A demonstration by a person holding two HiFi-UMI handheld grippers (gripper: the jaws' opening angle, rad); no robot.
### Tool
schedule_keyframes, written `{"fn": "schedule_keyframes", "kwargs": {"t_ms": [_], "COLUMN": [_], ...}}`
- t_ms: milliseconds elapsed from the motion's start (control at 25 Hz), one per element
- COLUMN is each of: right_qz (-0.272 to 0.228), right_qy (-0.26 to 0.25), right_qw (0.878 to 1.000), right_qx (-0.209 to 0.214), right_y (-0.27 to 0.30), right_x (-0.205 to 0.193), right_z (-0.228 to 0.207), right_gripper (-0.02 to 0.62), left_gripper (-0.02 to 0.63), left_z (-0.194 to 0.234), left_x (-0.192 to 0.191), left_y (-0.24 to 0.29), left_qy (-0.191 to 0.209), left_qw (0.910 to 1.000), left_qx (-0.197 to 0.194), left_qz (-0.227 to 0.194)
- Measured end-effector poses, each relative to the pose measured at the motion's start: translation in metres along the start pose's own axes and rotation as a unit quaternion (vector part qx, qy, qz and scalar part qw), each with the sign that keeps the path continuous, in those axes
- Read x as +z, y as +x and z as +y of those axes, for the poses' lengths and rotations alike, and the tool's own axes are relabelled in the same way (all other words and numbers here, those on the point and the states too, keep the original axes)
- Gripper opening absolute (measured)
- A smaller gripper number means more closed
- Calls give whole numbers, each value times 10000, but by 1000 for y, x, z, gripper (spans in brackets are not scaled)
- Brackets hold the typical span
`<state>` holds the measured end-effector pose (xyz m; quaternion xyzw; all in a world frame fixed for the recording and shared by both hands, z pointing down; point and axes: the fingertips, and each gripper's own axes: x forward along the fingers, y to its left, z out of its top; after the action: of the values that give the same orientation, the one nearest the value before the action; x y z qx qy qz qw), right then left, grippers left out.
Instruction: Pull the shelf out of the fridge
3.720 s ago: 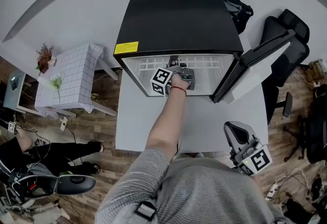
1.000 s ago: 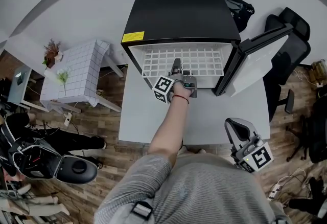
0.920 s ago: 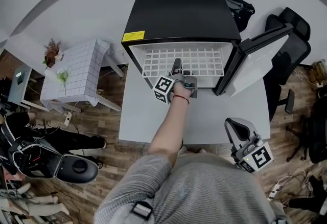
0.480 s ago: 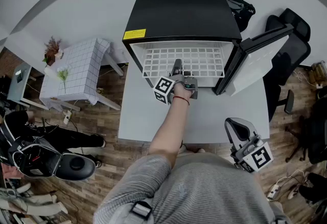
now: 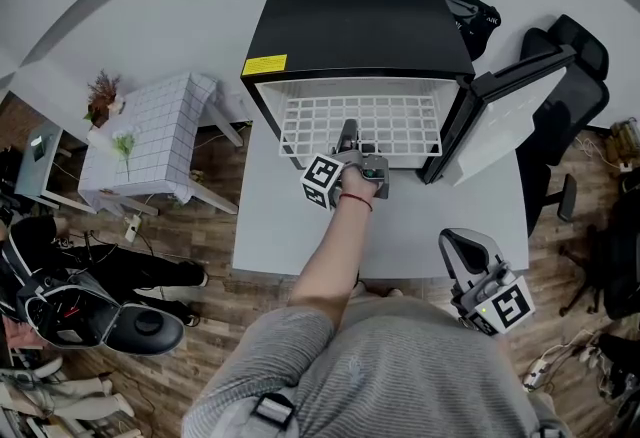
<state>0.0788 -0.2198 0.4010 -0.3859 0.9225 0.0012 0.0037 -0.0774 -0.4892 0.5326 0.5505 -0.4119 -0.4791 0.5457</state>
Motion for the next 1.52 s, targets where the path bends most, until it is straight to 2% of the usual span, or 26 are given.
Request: {"fn": "schedule_keyframes", "kwargs": {"t_ms": [360,1520], "right_qz": [-6,-50], "right_qy": [262,275], "right_qw": [9996,9995], "right_qx": [99,166], "right_y": [5,5], "right_x": [1,-3], "right_z": [5,9], "right_gripper": [12,12], "left_gripper": [32,32], "left_z": [-2,0], "left_x": [-2,-8], "left_y": [-8,-30], "left_qy": [-11,-51], "left_qw": [10000,9999], "left_qx": [40,85], "left_qz": [37,104]}}
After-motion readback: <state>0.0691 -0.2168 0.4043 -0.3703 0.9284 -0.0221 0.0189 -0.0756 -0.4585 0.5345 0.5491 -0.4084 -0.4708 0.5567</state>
